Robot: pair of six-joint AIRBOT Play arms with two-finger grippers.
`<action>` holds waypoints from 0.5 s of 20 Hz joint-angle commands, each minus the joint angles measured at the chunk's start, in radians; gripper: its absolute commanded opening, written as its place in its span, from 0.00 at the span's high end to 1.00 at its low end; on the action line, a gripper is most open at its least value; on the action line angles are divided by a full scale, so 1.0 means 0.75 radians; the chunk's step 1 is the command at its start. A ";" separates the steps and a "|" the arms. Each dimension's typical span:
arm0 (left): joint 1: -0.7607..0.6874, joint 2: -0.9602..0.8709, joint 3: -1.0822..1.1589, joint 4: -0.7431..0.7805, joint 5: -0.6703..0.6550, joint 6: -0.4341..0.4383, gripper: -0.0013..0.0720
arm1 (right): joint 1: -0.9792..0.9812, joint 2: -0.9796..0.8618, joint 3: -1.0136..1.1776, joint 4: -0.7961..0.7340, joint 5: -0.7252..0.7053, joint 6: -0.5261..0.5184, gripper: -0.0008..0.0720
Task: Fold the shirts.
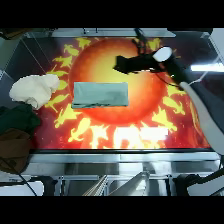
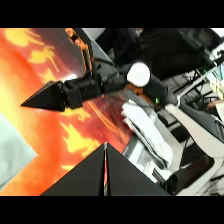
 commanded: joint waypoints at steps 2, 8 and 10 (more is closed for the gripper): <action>-0.075 0.014 -0.096 0.006 -0.020 0.081 0.96 | -0.313 -0.087 -0.046 -0.199 0.412 0.249 0.08; -0.106 0.014 -0.247 0.005 -0.014 0.087 0.96 | -0.192 -0.411 -0.045 0.350 0.274 -0.098 0.07; -0.100 0.014 -0.259 0.005 -0.013 0.086 0.96 | -0.112 -0.470 -0.043 0.470 0.169 -0.197 0.07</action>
